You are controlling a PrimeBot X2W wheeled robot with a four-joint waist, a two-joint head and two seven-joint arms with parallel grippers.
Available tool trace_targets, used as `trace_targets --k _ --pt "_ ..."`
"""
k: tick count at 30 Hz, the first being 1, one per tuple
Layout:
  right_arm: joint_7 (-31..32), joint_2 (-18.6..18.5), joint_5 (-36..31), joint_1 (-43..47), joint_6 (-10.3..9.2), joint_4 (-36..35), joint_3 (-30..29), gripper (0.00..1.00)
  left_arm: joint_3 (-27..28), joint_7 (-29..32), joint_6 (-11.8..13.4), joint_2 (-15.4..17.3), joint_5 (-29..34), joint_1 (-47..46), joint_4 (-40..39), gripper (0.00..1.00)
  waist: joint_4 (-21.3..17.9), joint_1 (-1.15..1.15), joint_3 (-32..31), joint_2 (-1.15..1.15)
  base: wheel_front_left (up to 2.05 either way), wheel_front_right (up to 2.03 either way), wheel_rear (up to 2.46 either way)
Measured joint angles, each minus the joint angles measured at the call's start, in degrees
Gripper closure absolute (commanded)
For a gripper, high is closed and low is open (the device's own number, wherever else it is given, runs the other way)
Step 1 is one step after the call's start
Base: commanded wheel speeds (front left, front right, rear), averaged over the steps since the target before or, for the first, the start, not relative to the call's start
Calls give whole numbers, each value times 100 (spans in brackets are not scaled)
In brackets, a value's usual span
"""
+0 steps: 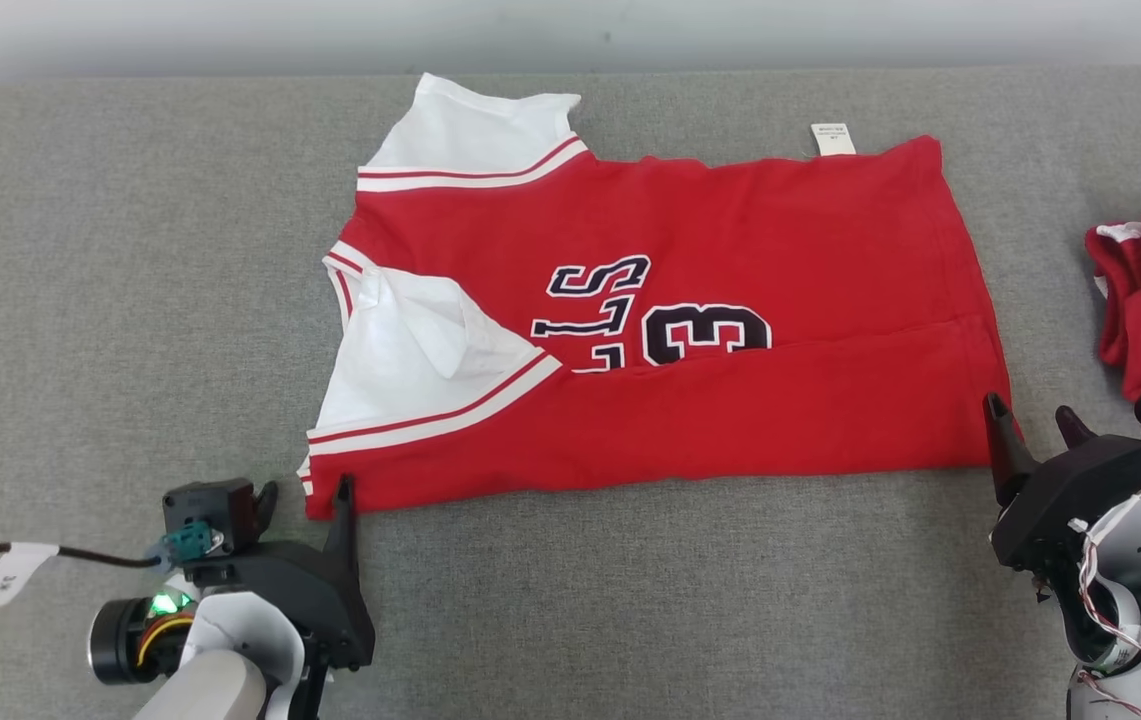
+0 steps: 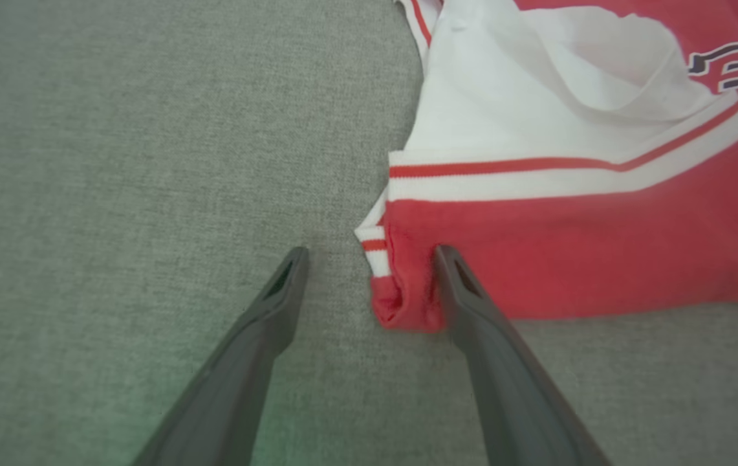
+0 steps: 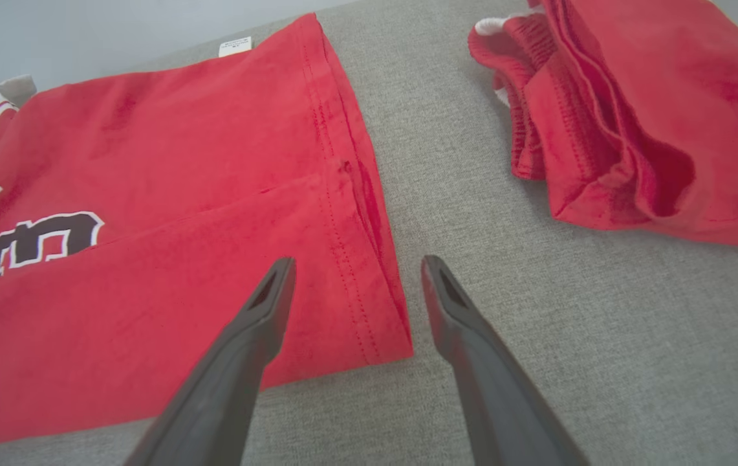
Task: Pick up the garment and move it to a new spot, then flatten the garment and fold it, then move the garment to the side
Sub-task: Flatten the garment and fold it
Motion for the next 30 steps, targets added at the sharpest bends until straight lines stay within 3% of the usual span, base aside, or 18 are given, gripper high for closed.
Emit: trace_targets --k 1,2,21,22,24,25,30 --pt "14 -2 -23 -11 0 27 -8 0 -9 19 -29 -13 -18 -32 19 96 -6 0 11 0 0 0 0" --pt "57 -2 -91 -29 0 47 -15 0 -20 23 -43 -27 -26 -52 24 100 -10 0 20 0 0 0 0" --pt "521 -3 -778 -616 0 966 -264 0 -53 -81 -191 -71 -96 -41 12 100 55 1 168 0 0 0 0" --pt "595 -3 -783 -663 0 1014 -250 16 -56 -81 -191 -73 -98 -41 13 100 57 1 165 0 0 0 0" --pt "713 -16 -827 -703 0 1092 -250 80 -75 -70 -194 -73 -102 -40 24 100 62 1 149 -1 0 0 0" --pt "742 -16 -835 -703 0 1106 -245 100 -77 -58 -197 -74 -104 -40 29 100 65 1 135 0 0 0 0" --pt "759 1 -715 -634 1 1141 -230 100 -57 -32 -279 -55 -243 122 -3 100 64 1 -4 0 0 0 0"
